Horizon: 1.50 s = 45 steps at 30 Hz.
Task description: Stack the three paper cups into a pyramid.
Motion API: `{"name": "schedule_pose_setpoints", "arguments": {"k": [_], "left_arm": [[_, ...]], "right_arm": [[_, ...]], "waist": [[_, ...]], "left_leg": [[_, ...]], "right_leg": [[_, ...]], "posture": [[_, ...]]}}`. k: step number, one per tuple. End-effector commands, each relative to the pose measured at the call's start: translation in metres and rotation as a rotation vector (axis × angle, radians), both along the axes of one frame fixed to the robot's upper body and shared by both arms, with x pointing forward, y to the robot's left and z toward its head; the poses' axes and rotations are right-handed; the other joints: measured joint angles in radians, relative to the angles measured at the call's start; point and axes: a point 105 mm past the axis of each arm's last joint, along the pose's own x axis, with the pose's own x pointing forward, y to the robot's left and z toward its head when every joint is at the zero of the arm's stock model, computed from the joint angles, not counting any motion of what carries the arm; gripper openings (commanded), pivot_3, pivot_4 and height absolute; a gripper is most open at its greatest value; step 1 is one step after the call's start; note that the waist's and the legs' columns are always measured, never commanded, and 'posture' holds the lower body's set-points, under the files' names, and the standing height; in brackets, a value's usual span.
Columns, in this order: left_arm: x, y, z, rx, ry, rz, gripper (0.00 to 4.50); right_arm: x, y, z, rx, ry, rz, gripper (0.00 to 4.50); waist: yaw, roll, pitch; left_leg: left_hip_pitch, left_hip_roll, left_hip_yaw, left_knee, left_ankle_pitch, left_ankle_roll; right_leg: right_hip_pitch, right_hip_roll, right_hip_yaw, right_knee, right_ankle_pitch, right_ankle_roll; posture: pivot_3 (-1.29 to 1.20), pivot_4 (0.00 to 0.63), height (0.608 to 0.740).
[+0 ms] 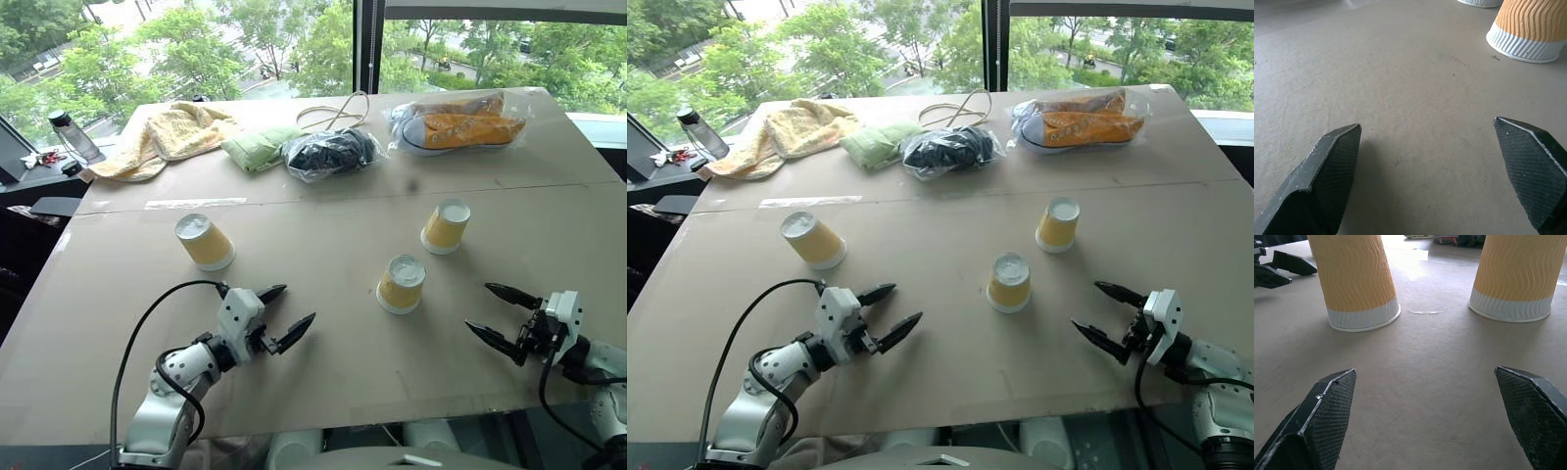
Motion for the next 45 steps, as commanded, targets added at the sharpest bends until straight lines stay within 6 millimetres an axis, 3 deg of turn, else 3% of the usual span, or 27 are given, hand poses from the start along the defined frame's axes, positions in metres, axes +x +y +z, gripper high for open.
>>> {"name": "schedule_pose_setpoints", "arguments": {"k": [1,6,14,20,24,28,36,38,42,45], "left_arm": [[-0.003,0.011,-0.01,0.021,0.047,0.043,4.45],[-0.004,0.014,-0.008,0.039,0.032,0.036,4.45],[-0.007,0.014,0.047,-0.009,-0.051,-0.203,4.45],[-0.013,0.011,0.093,-0.001,-0.094,-0.403,4.45],[-0.016,0.007,0.111,0.027,-0.108,-0.483,4.45],[-0.017,-0.001,0.116,0.04,-0.121,-0.516,4.45],[-0.02,-0.008,0.122,-0.011,-0.124,-0.547,4.45],[-0.02,-0.008,0.121,-0.009,-0.123,-0.549,4.5],[-0.02,-0.008,0.119,-0.006,-0.119,-0.551,4.5],[-0.021,-0.007,0.118,-0.007,-0.115,-0.547,4.5]], "right_arm": [[-0.001,-0.003,0.006,-0.006,-0.015,0.003,4.5],[0.0,0.004,0.011,-0.003,-0.022,0.028,4.5],[0.013,0.067,0.053,-0.002,-0.127,0.185,4.5],[0.023,0.108,0.069,-0.035,-0.164,0.244,4.5],[0.022,0.127,0.075,-0.019,-0.161,0.293,4.5],[0.025,0.136,0.079,0.035,-0.115,0.297,4.5],[0.027,0.131,0.078,0.012,-0.104,0.299,4.5],[0.028,0.13,0.079,0.014,-0.104,0.302,3.48],[0.025,0.131,0.081,0.045,-0.098,0.317,2.01],[0.024,0.136,0.08,0.051,-0.095,0.333,1.99]], "waist": [[0.0,0.0,0.0],[-0.001,0.0,0.0],[0.0,-0.006,0.005],[0.007,-0.011,0.008],[0.003,-0.015,0.012],[0.001,-0.016,0.013],[0.001,-0.016,0.013],[0.001,-0.017,0.013],[0.001,-0.017,0.014],[0.001,-0.017,0.014]], "left_leg": [[0.0,0.0,0.0,0.0,0.0,0.0],[0.0,0.0,0.0,0.0,0.0,0.0],[-0.001,0.001,-0.001,-0.002,0.0,0.0],[-0.005,0.0,-0.002,-0.002,0.0,0.0],[-0.006,-0.001,-0.002,-0.002,0.0,0.0],[-0.006,-0.001,-0.001,-0.002,0.0,0.0],[-0.006,-0.001,-0.002,-0.002,0.0,0.0],[-0.005,-0.001,-0.001,-0.002,0.0,0.0],[-0.005,-0.001,-0.002,-0.002,0.0,0.0],[-0.005,-0.001,-0.002,-0.002,0.0,0.0]], "right_leg": [[0.0,0.0,0.0,0.0,0.0,0.0],[0.0,0.0,0.001,0.0,0.0,0.0],[-0.002,0.0,0.0,0.0,0.0,0.0],[-0.004,-0.003,-0.006,-0.002,0.0,0.0],[-0.005,-0.003,-0.007,-0.004,0.001,0.001],[-0.005,-0.003,-0.007,-0.004,0.001,0.001],[-0.005,-0.002,-0.007,-0.002,0.001,0.001],[-0.005,-0.001,-0.007,-0.002,0.001,0.001],[-0.005,-0.001,-0.007,-0.002,0.001,0.001],[-0.005,-0.001,-0.007,-0.002,0.001,0.001]], "posture": [[0.0,0.15,0.74],[0.0,0.15,0.74],[0.0,0.15,0.74],[0.0,0.15,0.74],[0.0,0.15,0.74],[0.0,0.15,0.74],[0.0,0.15,0.74],[0.0,0.15,0.74],[0.0,0.15,0.74],[0.0,0.15,0.74]]}}
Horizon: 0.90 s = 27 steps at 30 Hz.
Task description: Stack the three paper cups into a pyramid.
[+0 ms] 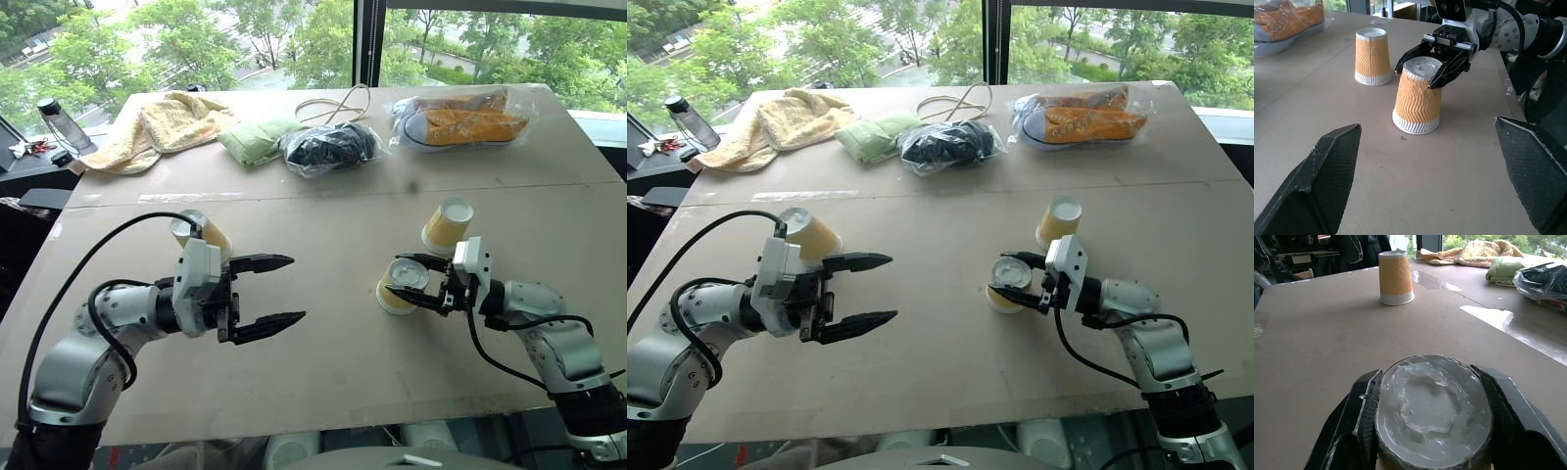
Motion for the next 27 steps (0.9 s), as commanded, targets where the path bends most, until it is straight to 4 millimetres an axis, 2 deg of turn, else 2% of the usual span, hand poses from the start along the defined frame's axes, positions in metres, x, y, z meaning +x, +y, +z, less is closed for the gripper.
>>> {"name": "schedule_pose_setpoints", "arguments": {"k": [1,6,12,16,19,21,23,25,27], "left_arm": [[-0.005,-0.003,0.005,-0.006,-0.032,-0.025,4.5],[-0.003,0.001,0.004,0.002,-0.03,-0.006,4.5],[0.002,0.017,0.004,0.004,-0.034,0.075,4.5],[0.004,0.021,0.006,-0.005,-0.043,0.117,4.5],[0.006,0.023,0.007,-0.014,-0.041,0.143,4.5],[0.007,0.024,0.006,-0.018,-0.039,0.154,4.5],[0.008,0.025,0.006,-0.029,-0.028,0.175,4.5],[0.01,0.026,0.006,-0.049,-0.007,0.197,4.5],[0.011,0.024,0.006,-0.055,0.001,0.198,4.5]], "right_arm": [[0.0,0.005,0.01,0.022,-0.039,0.009,1.99],[0.013,0.02,0.013,0.014,-0.066,0.018,1.99],[0.044,0.067,0.019,-0.04,-0.11,0.019,1.99],[0.065,0.079,0.017,-0.079,-0.098,-0.047,1.99],[0.069,0.086,0.021,-0.068,-0.092,-0.051,1.99],[0.067,0.09,0.022,-0.054,-0.086,-0.037,3.02],[0.067,0.09,0.024,-0.042,-0.088,-0.044,3.83],[0.065,0.088,0.028,-0.015,-0.082,-0.048,4.41],[0.056,0.082,0.037,0.042,-0.062,-0.019,4.41]], "waist": [[0.0,0.0,0.0],[-0.002,0.0,0.0],[-0.006,-0.001,0.001],[-0.001,-0.001,0.001],[-0.003,-0.001,0.001],[-0.003,-0.001,0.001],[-0.003,-0.001,0.001],[-0.004,-0.001,0.001],[-0.003,-0.001,0.001]], "left_leg": [[0.0,0.0,0.0,0.0,0.0,0.0],[0.001,0.0,0.001,0.0,0.0,0.0],[0.0,0.0,0.001,0.0,0.0,0.0],[-0.003,0.001,0.0,0.0,0.0,-0.001],[-0.003,0.001,0.001,0.0,0.001,-0.001],[-0.003,0.001,0.001,0.0,0.001,-0.001],[-0.003,0.001,0.001,0.0,0.001,-0.001],[-0.003,0.001,0.001,0.0,0.001,-0.001],[-0.003,0.001,0.001,0.0,0.001,-0.001]], "right_leg": [[0.0,0.0,0.0,0.0,0.0,0.0],[0.0,0.0,0.001,0.002,0.0,0.0],[-0.004,0.002,0.002,0.004,0.0,0.0],[-0.006,0.002,0.001,0.004,0.0,0.0],[-0.007,0.001,0.001,0.004,0.0,0.0],[-0.006,0.0,0.001,0.004,0.0,0.0],[-0.006,0.0,0.001,0.005,0.0,0.0],[-0.006,0.0,0.001,0.005,0.0,0.0],[-0.007,0.0,0.001,0.005,0.0,0.0]], "posture": [[0.0,0.15,0.74],[0.0,0.15,0.74],[0.0,0.15,0.74],[0.0,0.15,0.74],[0.0,0.15,0.74],[0.0,0.15,0.74],[0.0,0.15,0.74],[0.0,0.15,0.74],[0.0,0.15,0.74]]}}
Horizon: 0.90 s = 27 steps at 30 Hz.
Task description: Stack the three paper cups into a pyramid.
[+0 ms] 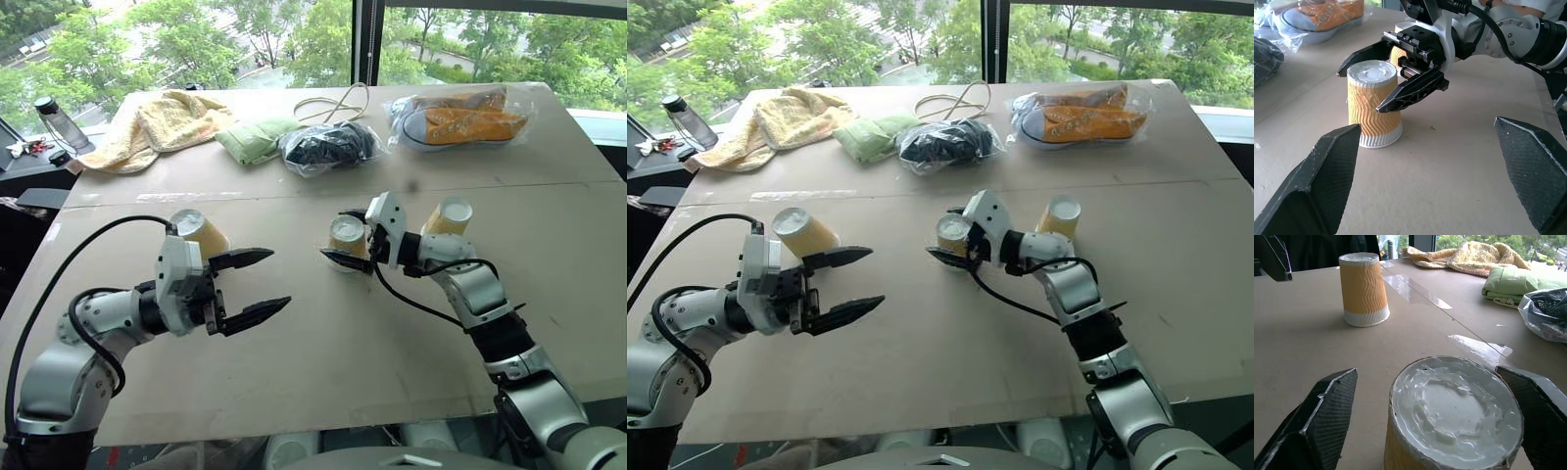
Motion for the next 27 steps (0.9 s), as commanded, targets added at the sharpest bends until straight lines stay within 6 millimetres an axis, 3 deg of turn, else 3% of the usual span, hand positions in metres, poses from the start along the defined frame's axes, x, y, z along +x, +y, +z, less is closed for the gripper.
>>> {"name": "schedule_pose_setpoints", "arguments": {"k": [1,6,9,13,15,20,27], "left_arm": [[0.001,-0.001,0.009,-0.029,-0.017,0.013,4.5],[0.0,-0.014,0.011,-0.045,-0.019,-0.03,4.5],[0.003,-0.023,0.017,-0.06,-0.035,-0.058,4.5],[0.009,-0.032,0.021,-0.062,-0.045,-0.089,4.5],[0.012,-0.034,0.023,-0.062,-0.047,-0.099,4.5],[0.016,-0.036,0.027,-0.058,-0.066,-0.116,4.5],[0.017,-0.037,0.031,-0.059,-0.072,-0.122,4.5]], "right_arm": [[-0.012,-0.011,0.027,0.109,-0.032,0.026,4.41],[-0.027,-0.042,0.05,0.175,-0.128,-0.034,4.41],[-0.025,-0.073,0.059,0.205,-0.222,-0.187,4.41],[-0.016,-0.121,0.041,0.11,-0.264,-0.443,4.41],[-0.013,-0.135,0.037,0.107,-0.272,-0.529,4.41],[-0.003,-0.152,0.034,0.123,-0.294,-0.677,4.41],[0.007,-0.15,0.014,0.155,-0.158,-0.725,4.41]], "waist": [[0.002,0.0,0.0],[0.002,0.0,0.0],[0.006,0.0,0.0],[0.004,-0.001,0.0],[0.001,-0.001,0.0],[-0.005,0.0,0.0],[0.0,0.0,0.0]], "left_leg": [[0.0,0.0,0.0,0.0,0.0,0.0],[-0.001,0.0,0.0,0.0,0.0,0.0],[-0.001,-0.001,-0.001,0.0,0.0,0.0],[0.0,-0.001,0.0,0.0,0.0,0.0],[0.0,-0.002,0.0,0.0,0.0,0.0],[0.002,-0.001,0.001,0.0,0.0,0.0],[0.001,-0.001,0.001,0.0,0.0,0.0]], "right_leg": [[0.0,0.0,0.0,0.0,0.0,0.0],[0.0,-0.001,0.0,0.0,0.0,0.0],[0.0,-0.001,-0.001,-0.001,0.0,0.0],[0.001,0.0,0.0,0.0,0.0,0.0],[0.001,0.0,0.0,0.0,0.0,0.0],[0.0,0.003,0.003,0.001,0.0,0.0],[0.0,0.003,0.003,0.001,0.0,0.0]], "posture": [[0.0,0.15,0.74],[0.0,0.15,0.74],[0.0,0.15,0.74],[0.0,0.15,0.74],[0.0,0.15,0.74],[0.0,0.15,0.74],[0.0,0.15,0.74]]}}
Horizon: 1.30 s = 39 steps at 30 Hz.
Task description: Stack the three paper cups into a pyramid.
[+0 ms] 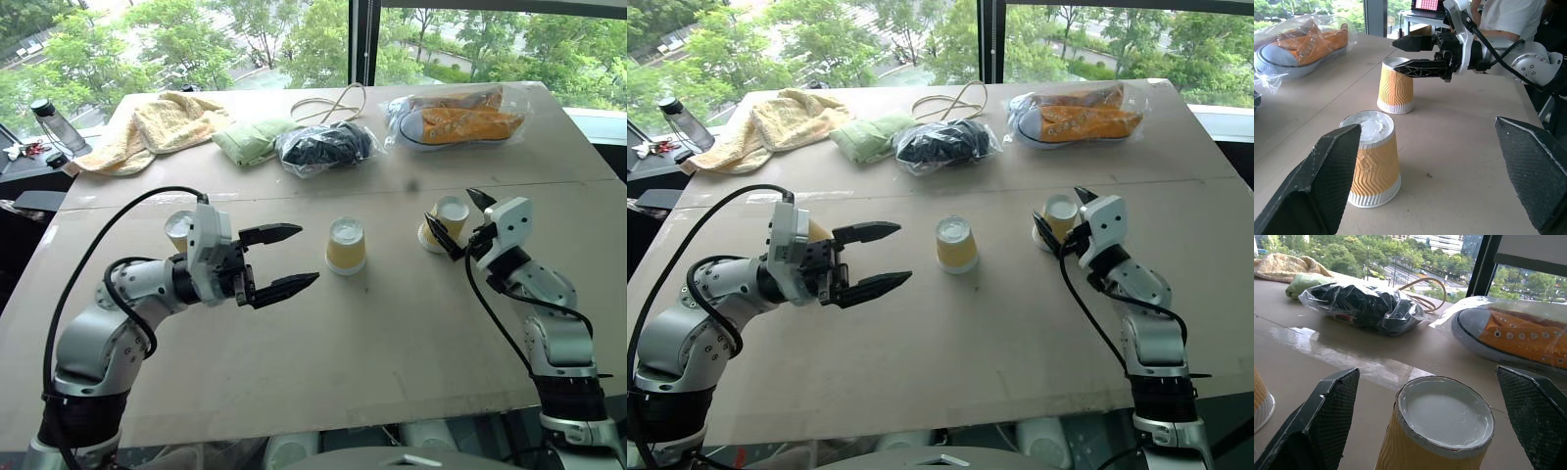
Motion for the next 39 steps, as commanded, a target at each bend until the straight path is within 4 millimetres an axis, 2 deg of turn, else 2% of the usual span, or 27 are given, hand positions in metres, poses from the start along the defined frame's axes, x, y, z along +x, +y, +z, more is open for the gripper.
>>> {"name": "schedule_pose_setpoints", "arguments": {"k": [1,6,14,17,20,21,24,26,31,34,39], "left_arm": [[0.0,-0.001,0.01,-0.01,-0.038,-0.004,4.5],[0.0,-0.003,0.019,-0.035,-0.059,-0.004,4.5],[0.0,-0.005,0.017,-0.023,-0.065,-0.008,4.5],[0.001,-0.004,0.017,-0.021,-0.07,-0.009,4.5],[0.001,-0.005,0.02,-0.026,-0.081,-0.012,4.5],[0.001,-0.005,0.02,-0.026,-0.083,-0.013,4.5],[0.001,-0.003,0.02,-0.02,-0.085,-0.01,4.5],[0.001,0.001,0.017,-0.003,-0.085,0.001,4.5],[0.001,0.015,0.008,0.049,-0.07,0.04,4.5],[0.0,0.02,0.002,0.067,-0.061,0.056,4.5],[-0.002,0.023,-0.001,0.078,-0.055,0.071,4.5]], "right_arm": [[0.004,-0.002,0.004,0.026,-0.005,-0.024,4.41],[0.01,-0.008,0.005,0.076,0.002,-0.055,4.41],[0.013,-0.009,0.006,0.098,0.003,-0.06,4.41],[0.012,-0.007,0.003,0.101,0.017,-0.053,3.61],[0.012,-0.006,-0.002,0.091,0.036,-0.041,2.3],[0.012,-0.005,-0.003,0.089,0.039,-0.037,2.15],[0.01,0.001,0.001,0.092,0.031,-0.004,2.15],[0.008,0.009,0.004,0.083,0.025,0.046,2.15],[-0.009,0.05,0.015,0.067,0.033,0.276,2.15],[-0.021,0.072,0.011,0.031,0.066,0.416,2.15],[-0.029,0.083,-0.001,-0.046,0.088,0.496,2.15]], "waist": [[0.001,0.0,0.0],[0.002,0.0,0.0],[0.001,0.0,0.0],[0.001,0.0,0.0],[0.001,0.0,0.0],[0.001,0.0,0.0],[0.001,0.0,0.0],[0.0,0.0,0.0],[-0.003,0.0,0.0],[0.0,0.0,0.0],[0.005,0.0,0.0]], "left_leg": [[0.0,0.0,0.0,0.0,0.0,0.0],[0.0,0.0,0.0,0.0,0.0,0.0],[0.0,0.0,0.0,0.0,0.0,0.0],[0.0,0.0,0.0,0.0,0.0,0.0],[0.0,0.0,0.0,0.0,0.0,0.0],[0.0,0.0,0.0,0.0,0.0,0.0],[0.0,0.0,0.0,0.0,0.0,0.0],[0.0,0.0,0.0,0.0,0.0,0.0],[0.0,0.0,0.0,0.0,0.0,0.0],[0.0,0.0,0.0,0.0,0.0,0.0],[0.0,0.0,-0.001,0.0,0.0,0.0]], "right_leg": [[0.0,0.0,0.0,0.0,0.0,0.0],[0.0,0.0,0.0,0.0,0.0,0.0],[0.0,0.0,0.0,0.0,0.0,0.0],[0.0,0.0,0.0,0.0,0.0,0.0],[0.0,0.0,0.0,0.0,0.0,0.0],[0.0,0.0,0.0,0.0,0.0,0.0],[0.0,0.0,0.0,0.0,0.0,0.0],[0.0,0.0,0.0,0.0,0.0,0.0],[0.0,0.0,0.0,0.0,0.0,0.0],[0.0,0.0,0.0,0.0,0.0,0.0],[0.0,-0.001,-0.001,0.0,0.0,0.0]], "posture": [[0.0,0.15,0.74],[0.0,0.15,0.74],[0.0,0.15,0.74],[0.0,0.15,0.74],[0.0,0.15,0.74],[0.0,0.15,0.74],[0.0,0.15,0.74],[0.0,0.15,0.74],[0.0,0.15,0.74],[0.0,0.15,0.74],[0.0,0.15,0.74]]}}
